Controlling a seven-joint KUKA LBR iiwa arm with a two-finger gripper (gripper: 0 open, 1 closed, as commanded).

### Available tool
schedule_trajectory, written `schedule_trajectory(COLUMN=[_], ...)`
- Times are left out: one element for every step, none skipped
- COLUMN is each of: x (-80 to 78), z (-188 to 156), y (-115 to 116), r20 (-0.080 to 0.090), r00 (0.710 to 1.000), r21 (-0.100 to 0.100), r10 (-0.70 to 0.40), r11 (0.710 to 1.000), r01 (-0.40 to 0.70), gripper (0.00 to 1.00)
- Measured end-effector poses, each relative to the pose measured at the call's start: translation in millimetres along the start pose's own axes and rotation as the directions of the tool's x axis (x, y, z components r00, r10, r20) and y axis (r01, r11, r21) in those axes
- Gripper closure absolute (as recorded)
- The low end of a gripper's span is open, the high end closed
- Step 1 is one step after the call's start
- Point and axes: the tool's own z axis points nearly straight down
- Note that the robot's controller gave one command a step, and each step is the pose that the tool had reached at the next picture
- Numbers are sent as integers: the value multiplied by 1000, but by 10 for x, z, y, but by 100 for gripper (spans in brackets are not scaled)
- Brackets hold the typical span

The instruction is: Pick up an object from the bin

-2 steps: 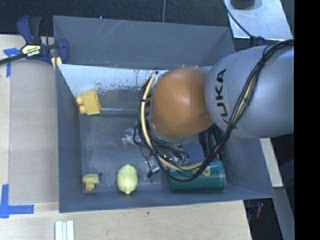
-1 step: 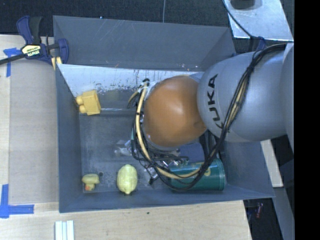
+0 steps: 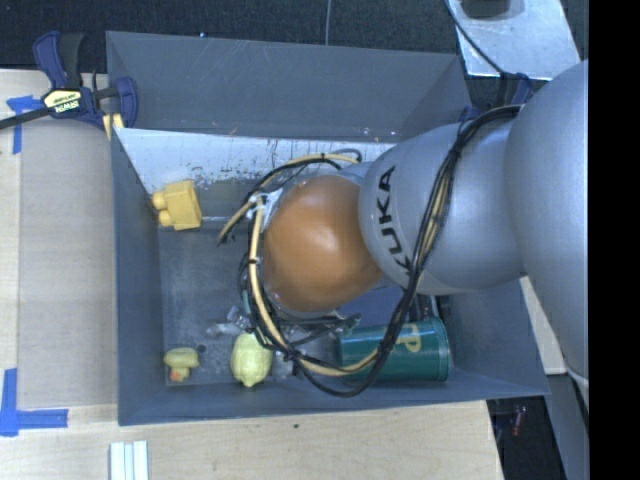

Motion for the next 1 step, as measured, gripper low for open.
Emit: schedule_trajectory(x=[-159], z=[196], y=[84], r20=[0], r00=[998], r21=[-3], r10=[-67], r11=[998], r01=[67], gripper=[100])
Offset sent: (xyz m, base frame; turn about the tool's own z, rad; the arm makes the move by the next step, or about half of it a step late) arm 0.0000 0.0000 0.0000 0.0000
